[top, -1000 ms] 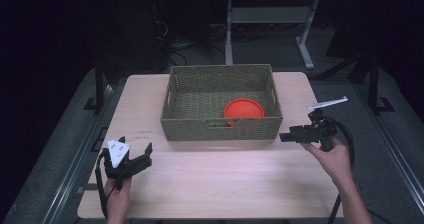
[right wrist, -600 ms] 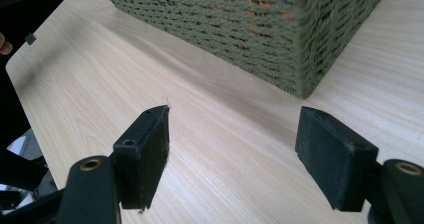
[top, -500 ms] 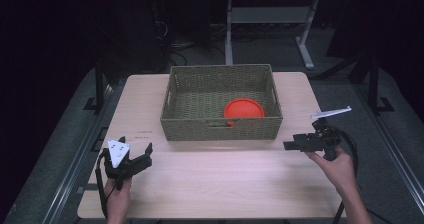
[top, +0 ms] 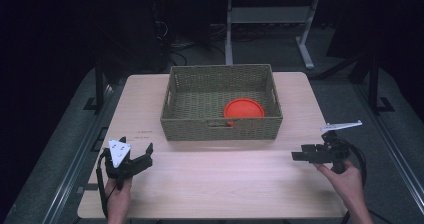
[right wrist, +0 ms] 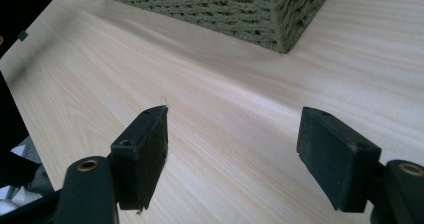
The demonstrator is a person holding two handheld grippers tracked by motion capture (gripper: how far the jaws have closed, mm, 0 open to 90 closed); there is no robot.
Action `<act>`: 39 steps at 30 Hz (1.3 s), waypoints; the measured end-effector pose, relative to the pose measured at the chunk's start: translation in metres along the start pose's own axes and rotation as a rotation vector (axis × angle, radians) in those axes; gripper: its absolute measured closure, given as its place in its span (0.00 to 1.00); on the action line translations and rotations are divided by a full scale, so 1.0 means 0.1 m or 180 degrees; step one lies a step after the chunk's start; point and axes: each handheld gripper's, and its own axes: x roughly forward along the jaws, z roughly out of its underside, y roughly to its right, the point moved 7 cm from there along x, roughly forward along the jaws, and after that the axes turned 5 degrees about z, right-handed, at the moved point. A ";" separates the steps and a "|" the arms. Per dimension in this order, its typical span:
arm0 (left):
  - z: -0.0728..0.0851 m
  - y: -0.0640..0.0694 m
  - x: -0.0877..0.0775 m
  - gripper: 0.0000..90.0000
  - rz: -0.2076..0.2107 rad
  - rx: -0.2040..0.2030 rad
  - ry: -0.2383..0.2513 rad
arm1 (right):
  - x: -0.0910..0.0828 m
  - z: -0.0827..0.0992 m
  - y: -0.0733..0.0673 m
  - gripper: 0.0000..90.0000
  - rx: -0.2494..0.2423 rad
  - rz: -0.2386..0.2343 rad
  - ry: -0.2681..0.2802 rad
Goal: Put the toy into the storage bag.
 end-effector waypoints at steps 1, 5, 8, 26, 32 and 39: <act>0.00 0.00 0.00 0.14 0.0000 0.0002 -0.0008 | 0.00 0.02 0.01 0.31 0.0009 -0.0003 0.0021; 0.00 0.00 0.00 0.14 0.0002 0.0008 -0.0016 | -0.01 0.08 0.03 0.31 0.0022 0.0010 0.0016; 0.00 0.00 0.00 0.14 -0.0001 0.0000 -0.0010 | -0.02 0.12 0.03 0.31 0.0007 0.0018 0.0031; 0.00 0.01 -0.01 0.14 -0.0001 0.0006 -0.0013 | -0.08 0.45 -0.03 0.30 0.0032 -0.0006 0.0104; 0.00 0.01 -0.01 0.14 -0.0001 -0.0004 -0.0009 | -0.11 0.53 -0.05 0.30 0.0014 0.0008 0.0123; 0.00 0.02 -0.01 0.14 0.0004 -0.0002 -0.0015 | -0.14 0.59 -0.07 0.30 0.0028 0.0010 0.0199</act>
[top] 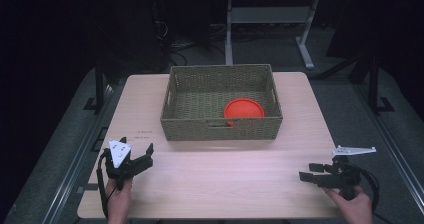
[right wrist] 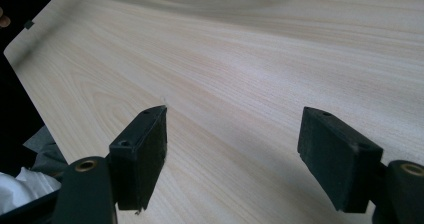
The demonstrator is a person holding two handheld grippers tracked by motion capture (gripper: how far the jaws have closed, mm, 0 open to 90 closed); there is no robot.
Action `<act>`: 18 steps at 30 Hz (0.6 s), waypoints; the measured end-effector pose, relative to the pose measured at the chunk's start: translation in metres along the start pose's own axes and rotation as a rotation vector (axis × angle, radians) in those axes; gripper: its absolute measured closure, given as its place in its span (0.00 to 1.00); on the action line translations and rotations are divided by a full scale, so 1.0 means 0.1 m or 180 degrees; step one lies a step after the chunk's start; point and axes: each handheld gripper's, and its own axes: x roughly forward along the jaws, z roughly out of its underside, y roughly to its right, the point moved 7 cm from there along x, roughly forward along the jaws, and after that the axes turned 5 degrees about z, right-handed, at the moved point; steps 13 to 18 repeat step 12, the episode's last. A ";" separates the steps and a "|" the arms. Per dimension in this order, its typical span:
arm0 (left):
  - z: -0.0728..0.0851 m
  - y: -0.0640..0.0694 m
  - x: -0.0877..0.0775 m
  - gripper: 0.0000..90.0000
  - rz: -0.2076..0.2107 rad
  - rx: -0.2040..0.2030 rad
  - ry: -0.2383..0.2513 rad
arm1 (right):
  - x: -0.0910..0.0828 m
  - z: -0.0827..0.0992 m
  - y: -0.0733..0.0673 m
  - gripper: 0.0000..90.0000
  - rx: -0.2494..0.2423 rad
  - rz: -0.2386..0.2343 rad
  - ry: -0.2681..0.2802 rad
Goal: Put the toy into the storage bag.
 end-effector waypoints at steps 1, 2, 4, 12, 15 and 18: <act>0.00 0.00 0.00 0.14 0.0000 -0.0016 0.0016 | 0.00 0.01 -0.01 0.30 -0.0002 0.0012 0.0012; 0.00 0.00 0.00 0.14 0.0001 -0.0006 0.0003 | -0.01 0.02 -0.01 0.30 -0.0017 0.0027 0.0012; 0.00 0.00 0.00 0.14 0.0003 0.0003 -0.0005 | -0.01 0.04 -0.03 0.30 -0.0025 0.0050 0.0028; 0.00 0.01 0.04 0.14 0.0026 0.0017 -0.0010 | -0.05 0.12 -0.06 0.28 -0.0019 0.0128 0.0195; 0.00 0.01 0.04 0.14 0.0026 0.0017 -0.0010 | -0.05 0.12 -0.06 0.28 -0.0019 0.0128 0.0195; 0.00 0.01 0.04 0.14 0.0026 0.0017 -0.0010 | -0.05 0.12 -0.06 0.28 -0.0019 0.0128 0.0195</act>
